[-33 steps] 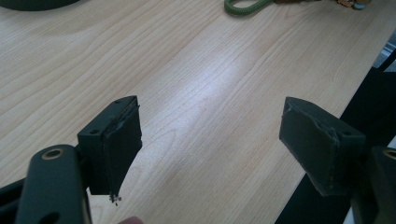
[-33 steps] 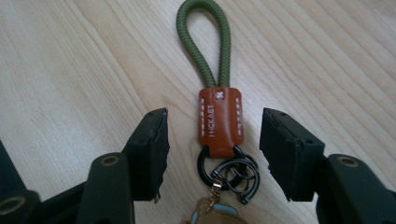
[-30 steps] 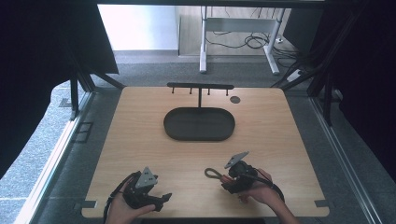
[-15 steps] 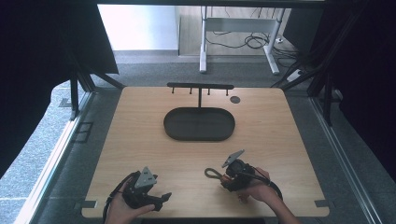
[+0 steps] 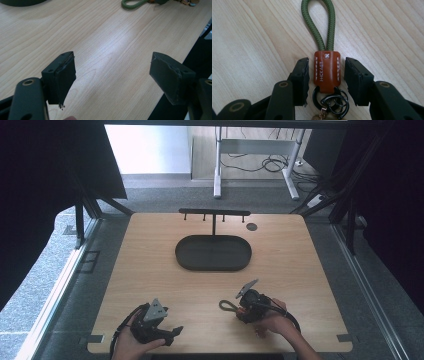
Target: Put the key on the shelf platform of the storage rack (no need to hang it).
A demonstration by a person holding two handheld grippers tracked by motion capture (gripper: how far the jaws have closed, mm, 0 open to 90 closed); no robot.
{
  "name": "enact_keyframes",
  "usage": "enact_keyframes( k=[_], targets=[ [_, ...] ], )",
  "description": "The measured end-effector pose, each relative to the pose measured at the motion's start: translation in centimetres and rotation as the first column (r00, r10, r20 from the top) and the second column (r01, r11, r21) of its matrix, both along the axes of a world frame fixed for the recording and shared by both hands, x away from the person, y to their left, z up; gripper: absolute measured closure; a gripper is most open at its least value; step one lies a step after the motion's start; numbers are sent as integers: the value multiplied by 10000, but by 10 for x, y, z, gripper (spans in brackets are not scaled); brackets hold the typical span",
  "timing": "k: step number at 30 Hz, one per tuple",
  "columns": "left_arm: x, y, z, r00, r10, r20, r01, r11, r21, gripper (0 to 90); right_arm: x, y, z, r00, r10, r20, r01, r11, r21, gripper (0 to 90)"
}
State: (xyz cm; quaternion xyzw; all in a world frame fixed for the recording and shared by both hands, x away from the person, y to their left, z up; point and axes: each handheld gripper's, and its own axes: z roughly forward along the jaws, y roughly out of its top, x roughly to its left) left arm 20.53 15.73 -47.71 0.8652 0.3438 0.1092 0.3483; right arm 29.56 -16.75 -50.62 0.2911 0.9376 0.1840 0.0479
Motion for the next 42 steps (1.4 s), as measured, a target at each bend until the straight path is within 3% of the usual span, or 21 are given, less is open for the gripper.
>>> enact_keyframes(
  k=[8, 23, 30, 42],
  targets=[
    [0, -1, 1, 10000, -12, 16, 12, 10000, 15, 215, -1, 1, 1, 10000, -84, 35, 84, 9999, -148, 649],
    [0, 0, 0, 10000, 21, 11, -21, 10000, 4, 215, 0, -1, 2, 10000, -81, -50, 80, 9998, -154, 669],
    [0, -1, 0, 10000, -3, -7, 3, 10000, 19, 215, 1, -5, 16, 9997, 10, -227, -2, 9995, 324, 669],
    [1, -1, -1, 10000, 0, -26, 0, 10000, 26, 215, 6, -17, 40, 9999, -153, -2, 153, 9968, 780, 670]
  ],
)
